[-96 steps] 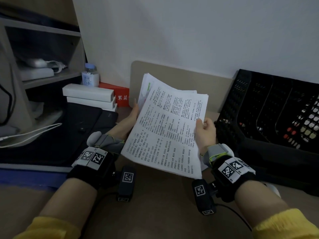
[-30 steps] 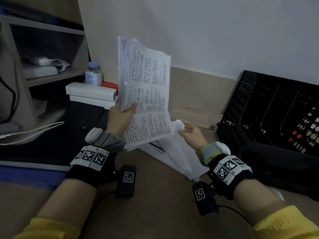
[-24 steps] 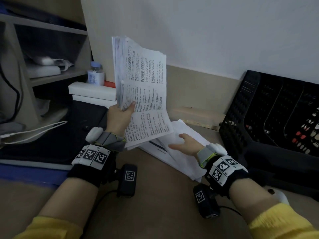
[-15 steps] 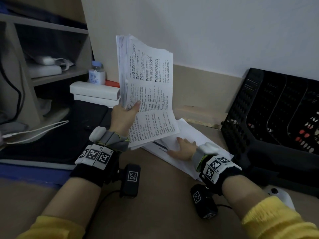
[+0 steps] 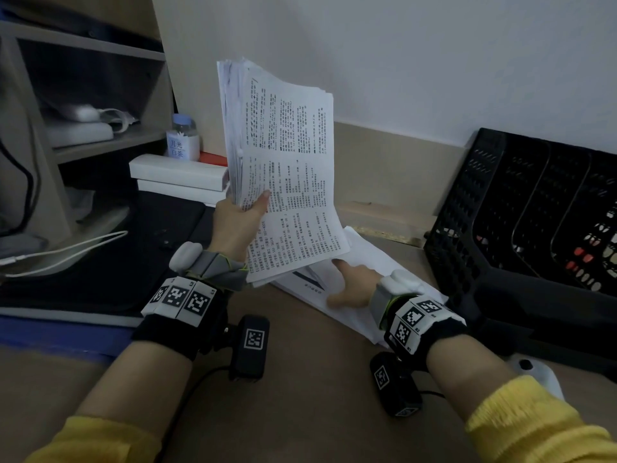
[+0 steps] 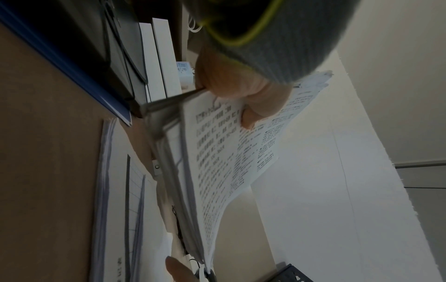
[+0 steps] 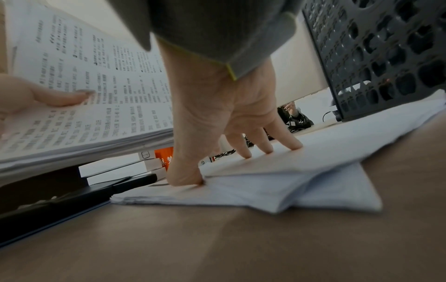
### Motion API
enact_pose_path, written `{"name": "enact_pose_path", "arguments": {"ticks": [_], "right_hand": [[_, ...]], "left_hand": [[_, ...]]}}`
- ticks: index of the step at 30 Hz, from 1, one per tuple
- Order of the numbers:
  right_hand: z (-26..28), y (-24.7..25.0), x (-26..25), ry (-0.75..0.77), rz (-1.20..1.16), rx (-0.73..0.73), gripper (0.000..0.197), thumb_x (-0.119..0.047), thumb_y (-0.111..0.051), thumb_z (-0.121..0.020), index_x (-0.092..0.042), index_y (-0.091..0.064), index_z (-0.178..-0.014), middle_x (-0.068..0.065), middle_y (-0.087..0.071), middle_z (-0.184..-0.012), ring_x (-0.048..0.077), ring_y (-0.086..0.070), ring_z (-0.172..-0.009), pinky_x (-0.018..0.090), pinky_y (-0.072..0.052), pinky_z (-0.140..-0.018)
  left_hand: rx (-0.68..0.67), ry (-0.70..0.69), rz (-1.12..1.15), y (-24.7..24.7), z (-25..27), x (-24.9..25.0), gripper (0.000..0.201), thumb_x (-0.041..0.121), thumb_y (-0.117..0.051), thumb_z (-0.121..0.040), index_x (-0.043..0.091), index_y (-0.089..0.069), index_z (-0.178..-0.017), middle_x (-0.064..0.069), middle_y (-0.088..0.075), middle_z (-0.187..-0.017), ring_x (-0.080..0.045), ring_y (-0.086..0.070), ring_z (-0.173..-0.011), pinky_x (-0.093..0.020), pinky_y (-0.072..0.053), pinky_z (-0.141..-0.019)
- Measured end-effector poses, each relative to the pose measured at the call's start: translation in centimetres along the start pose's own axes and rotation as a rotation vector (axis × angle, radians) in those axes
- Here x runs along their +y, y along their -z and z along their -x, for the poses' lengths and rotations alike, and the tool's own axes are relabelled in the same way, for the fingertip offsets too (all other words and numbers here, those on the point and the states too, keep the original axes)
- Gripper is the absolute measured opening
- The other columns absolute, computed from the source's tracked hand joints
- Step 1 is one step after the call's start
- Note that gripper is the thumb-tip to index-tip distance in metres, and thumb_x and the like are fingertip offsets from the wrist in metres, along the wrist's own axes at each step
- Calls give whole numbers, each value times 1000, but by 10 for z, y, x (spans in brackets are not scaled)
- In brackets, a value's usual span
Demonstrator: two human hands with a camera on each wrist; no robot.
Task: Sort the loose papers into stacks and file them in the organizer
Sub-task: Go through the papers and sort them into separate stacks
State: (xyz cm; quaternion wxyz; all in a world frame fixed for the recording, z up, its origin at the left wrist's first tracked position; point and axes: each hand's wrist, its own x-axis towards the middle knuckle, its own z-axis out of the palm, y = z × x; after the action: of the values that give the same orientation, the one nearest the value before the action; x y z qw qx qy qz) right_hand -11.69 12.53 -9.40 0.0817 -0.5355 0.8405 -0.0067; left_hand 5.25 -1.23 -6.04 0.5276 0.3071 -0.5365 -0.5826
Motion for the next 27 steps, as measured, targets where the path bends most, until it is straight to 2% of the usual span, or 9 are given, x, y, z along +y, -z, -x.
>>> {"name": "enact_pose_path", "arguments": {"ticks": [2,4,6,10,14,18,23,25,27], "right_hand": [[2,2,-1,-4,-11,-32,80,-40,-68,-76,-19,-27,-142,8,-59,-109,29,-60,-99,37,-51,-84],[3,2,-5,-10,15,-31,75,-33,-66,-76,-18,-30,-139,10,-59,-114,30,-59,-100,38,-52,-85],[2,1,-9,-30,55,19,64,-23,-62,-79,-16,-32,-135,12,-59,-113,30,-60,-100,35,-50,-81],[0,3,-9,-105,104,123,51,-10,-55,-86,-12,-34,-132,12,-59,-118,31,-60,-105,32,-38,-72],[-4,0,-7,-134,124,145,52,-8,-52,-89,-13,-32,-136,13,-58,-121,32,-59,-109,35,-42,-77],[-12,0,-4,-200,182,205,44,-11,-47,-92,-14,-34,-134,12,-60,-116,30,-61,-105,32,-41,-73],[-16,8,2,-427,31,306,35,-8,-39,-99,-14,-37,-134,15,-58,-125,32,-55,-116,36,-42,-84],[-13,10,5,-496,-87,360,35,-4,-34,-100,-10,-38,-134,18,-58,-125,34,-55,-116,38,-43,-91],[-13,12,8,-568,-222,455,35,-1,-36,-98,-8,-39,-133,20,-59,-124,35,-56,-114,40,-43,-92]], "left_hand": [[-6,5,-1,-1,1,1,42,27,-70,-87,12,-63,-126,-1,-70,-117,-19,-68,-104,-45,-54,-92],[-7,5,3,-1,1,2,42,27,-70,-87,12,-62,-126,-1,-70,-117,-18,-68,-104,-45,-55,-92],[-1,2,6,0,1,3,43,26,-70,-87,12,-62,-127,-1,-70,-117,-18,-67,-104,-45,-54,-93],[4,2,29,1,2,5,42,24,-69,-88,10,-62,-127,-2,-69,-120,-18,-67,-106,-44,-54,-94],[9,19,50,0,4,8,41,23,-69,-89,9,-62,-126,-4,-69,-118,-19,-68,-103,-45,-54,-92],[17,22,55,-1,6,11,40,23,-69,-88,9,-62,-126,-4,-70,-117,-20,-68,-102,-45,-55,-92],[49,-20,34,1,4,13,40,27,-70,-87,11,-64,-123,-1,-70,-115,-17,-68,-101,-43,-55,-91],[78,-71,-41,2,4,14,43,34,-70,-86,12,-65,-123,1,-70,-112,-16,-68,-101,-42,-56,-90],[112,-137,-155,3,5,15,44,38,-67,-87,11,-65,-121,2,-70,-104,-19,-68,-98,-42,-56,-88]]}}
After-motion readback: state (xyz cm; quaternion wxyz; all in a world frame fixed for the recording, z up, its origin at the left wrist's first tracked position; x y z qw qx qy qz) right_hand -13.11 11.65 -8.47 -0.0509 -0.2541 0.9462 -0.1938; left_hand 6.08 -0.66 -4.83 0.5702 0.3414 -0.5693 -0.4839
